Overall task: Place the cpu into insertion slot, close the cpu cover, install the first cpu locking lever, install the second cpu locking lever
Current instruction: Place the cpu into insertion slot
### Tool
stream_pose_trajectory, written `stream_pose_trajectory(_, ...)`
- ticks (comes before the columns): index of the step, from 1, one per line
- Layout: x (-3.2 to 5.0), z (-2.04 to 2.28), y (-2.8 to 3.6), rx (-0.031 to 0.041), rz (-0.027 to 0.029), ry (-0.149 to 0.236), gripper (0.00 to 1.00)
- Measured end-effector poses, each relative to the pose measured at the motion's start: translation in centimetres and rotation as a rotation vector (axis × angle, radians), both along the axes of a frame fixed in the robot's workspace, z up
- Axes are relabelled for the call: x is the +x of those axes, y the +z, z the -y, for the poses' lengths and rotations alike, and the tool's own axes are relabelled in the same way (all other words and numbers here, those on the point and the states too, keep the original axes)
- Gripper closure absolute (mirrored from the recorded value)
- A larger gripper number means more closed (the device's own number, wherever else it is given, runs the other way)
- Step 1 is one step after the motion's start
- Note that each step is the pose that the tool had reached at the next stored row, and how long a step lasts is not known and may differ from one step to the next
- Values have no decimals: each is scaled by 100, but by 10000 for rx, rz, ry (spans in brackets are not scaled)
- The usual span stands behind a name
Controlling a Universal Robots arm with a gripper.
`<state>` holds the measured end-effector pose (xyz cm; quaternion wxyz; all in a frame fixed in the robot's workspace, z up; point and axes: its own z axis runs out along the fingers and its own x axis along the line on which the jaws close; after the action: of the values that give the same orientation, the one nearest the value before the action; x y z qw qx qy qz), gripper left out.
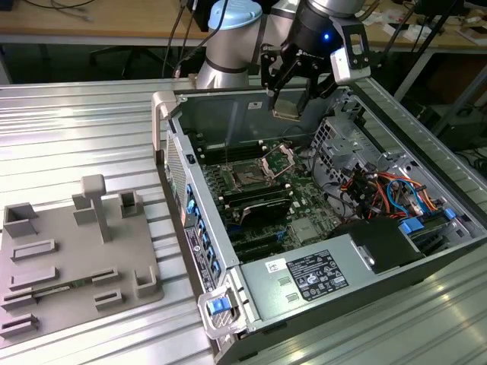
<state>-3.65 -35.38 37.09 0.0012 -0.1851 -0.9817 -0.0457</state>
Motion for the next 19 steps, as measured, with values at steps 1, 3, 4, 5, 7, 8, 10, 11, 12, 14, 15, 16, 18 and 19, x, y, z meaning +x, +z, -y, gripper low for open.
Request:
stream_pose_trajectory(1, 0, 0, -1, 0, 0, -127, 45)
stream_pose_trajectory(3, 0, 0, -2, 0, 0, -391, 45)
stream_pose_trajectory(4, 0, 0, -3, 0, 1, -500, 45)
stream_pose_trajectory(5, 0, 0, -4, 0, 0, -626, 45)
stream_pose_trajectory(7, 0, 0, -6, 0, 1, -874, 45)
stream_pose_trajectory(8, 0, 0, -6, 0, 0, -957, 45)
stream_pose_trajectory(10, -1, 0, -6, 0, 0, -1061, 45)
stream_pose_trajectory(11, -1, 0, -6, 0, 1, -1062, 45)
stream_pose_trajectory(12, -1, 0, -7, 1, 1, -1062, 45)
stream_pose_trajectory(14, -1, 0, -6, 0, 0, -1062, 45)
stream_pose_trajectory(15, -1, 0, -6, 0, 0, -1063, 45)
stream_pose_trajectory(16, -1, 0, -6, 1, 0, -1069, 45)
stream_pose_trajectory(18, -1, 0, -7, 1, 1, -1141, 45)
stream_pose_trajectory(19, -1, 0, -7, 1, 1, -1242, 45)
